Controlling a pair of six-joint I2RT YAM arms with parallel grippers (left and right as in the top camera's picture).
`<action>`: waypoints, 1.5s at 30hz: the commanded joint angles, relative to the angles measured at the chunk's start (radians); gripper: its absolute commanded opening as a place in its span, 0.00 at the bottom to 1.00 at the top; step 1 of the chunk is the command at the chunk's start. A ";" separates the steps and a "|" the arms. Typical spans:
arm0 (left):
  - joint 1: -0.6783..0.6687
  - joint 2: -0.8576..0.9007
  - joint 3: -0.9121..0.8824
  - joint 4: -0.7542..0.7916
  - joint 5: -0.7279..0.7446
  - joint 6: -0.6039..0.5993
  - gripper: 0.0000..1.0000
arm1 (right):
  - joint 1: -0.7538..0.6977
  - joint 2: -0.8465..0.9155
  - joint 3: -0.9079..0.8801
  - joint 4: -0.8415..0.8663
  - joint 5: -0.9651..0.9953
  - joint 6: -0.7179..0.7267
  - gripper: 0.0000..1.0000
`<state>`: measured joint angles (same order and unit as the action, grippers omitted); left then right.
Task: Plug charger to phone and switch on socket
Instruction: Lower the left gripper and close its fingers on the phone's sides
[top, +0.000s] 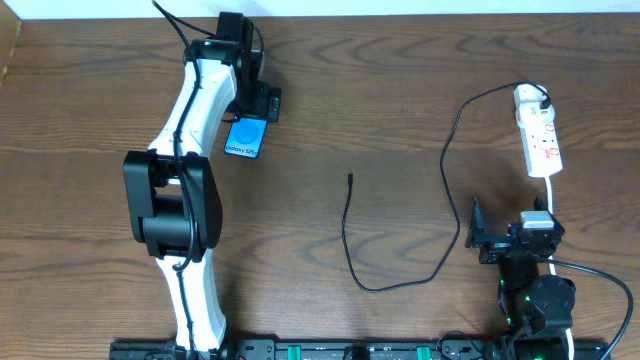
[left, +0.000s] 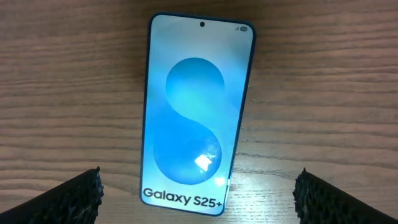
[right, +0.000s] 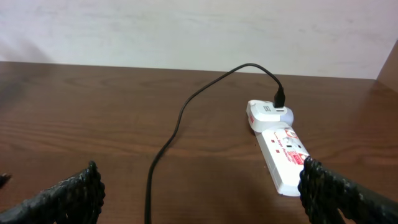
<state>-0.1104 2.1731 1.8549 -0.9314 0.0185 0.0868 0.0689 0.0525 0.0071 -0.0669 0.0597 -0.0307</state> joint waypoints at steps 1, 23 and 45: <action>-0.001 0.018 0.013 0.002 -0.023 0.014 0.98 | 0.004 0.001 -0.002 -0.004 0.001 -0.008 0.99; 0.049 0.076 0.013 0.056 -0.026 0.013 0.98 | 0.004 0.001 -0.002 -0.004 0.001 -0.008 0.99; 0.042 0.076 0.013 0.024 -0.030 0.007 0.98 | 0.004 0.001 -0.002 -0.004 0.001 -0.008 0.99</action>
<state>-0.0635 2.2498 1.8549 -0.8955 0.0006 0.0864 0.0689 0.0525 0.0071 -0.0666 0.0597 -0.0307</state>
